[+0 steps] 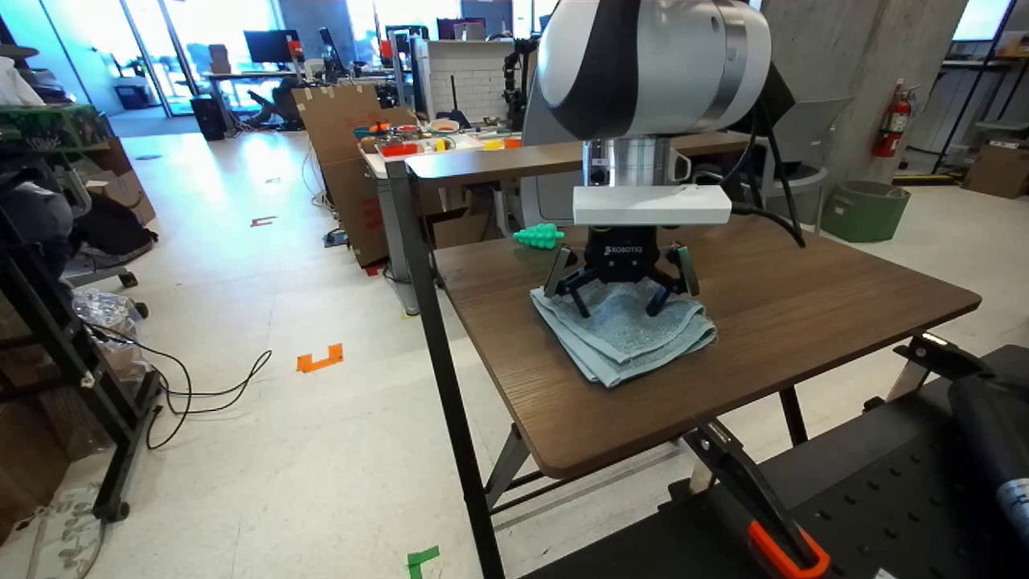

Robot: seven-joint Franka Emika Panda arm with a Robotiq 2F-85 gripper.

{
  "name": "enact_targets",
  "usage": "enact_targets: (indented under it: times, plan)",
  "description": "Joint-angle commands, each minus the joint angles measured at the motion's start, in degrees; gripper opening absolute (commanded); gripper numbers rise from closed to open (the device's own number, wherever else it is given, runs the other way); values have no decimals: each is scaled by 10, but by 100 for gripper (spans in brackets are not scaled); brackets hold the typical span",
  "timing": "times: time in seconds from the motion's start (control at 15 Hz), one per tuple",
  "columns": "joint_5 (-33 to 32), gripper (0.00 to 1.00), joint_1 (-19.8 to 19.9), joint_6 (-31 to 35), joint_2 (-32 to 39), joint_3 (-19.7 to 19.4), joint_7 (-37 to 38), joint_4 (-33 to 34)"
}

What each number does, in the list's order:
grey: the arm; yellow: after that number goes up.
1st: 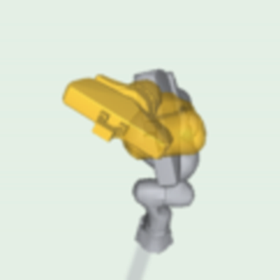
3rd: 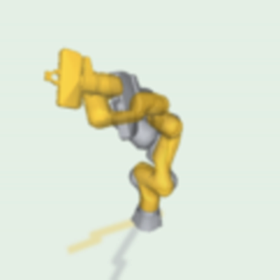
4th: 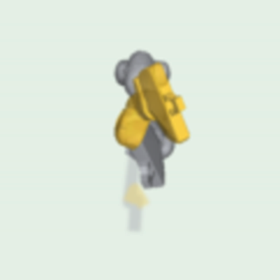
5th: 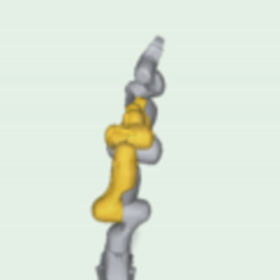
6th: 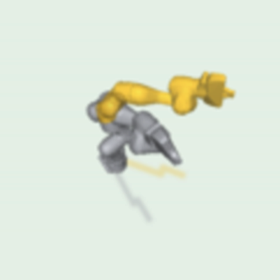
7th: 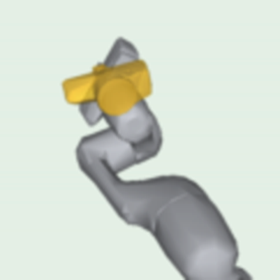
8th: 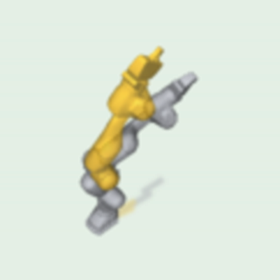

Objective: Wipe the table with the towel

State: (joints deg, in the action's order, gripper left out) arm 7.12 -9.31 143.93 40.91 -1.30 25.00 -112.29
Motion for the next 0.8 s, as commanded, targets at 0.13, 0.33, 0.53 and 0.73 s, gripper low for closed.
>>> enact_targets:
  times: [0.13,0.33,0.53,0.73]
  plan:
    - [36,100,19,-18,42,-3,25,62]
    - [63,100,20,5,68,14,43,97]
    - [92,100,12,17,88,43,38,126]
    - [106,100,-10,45,92,62,48,148]
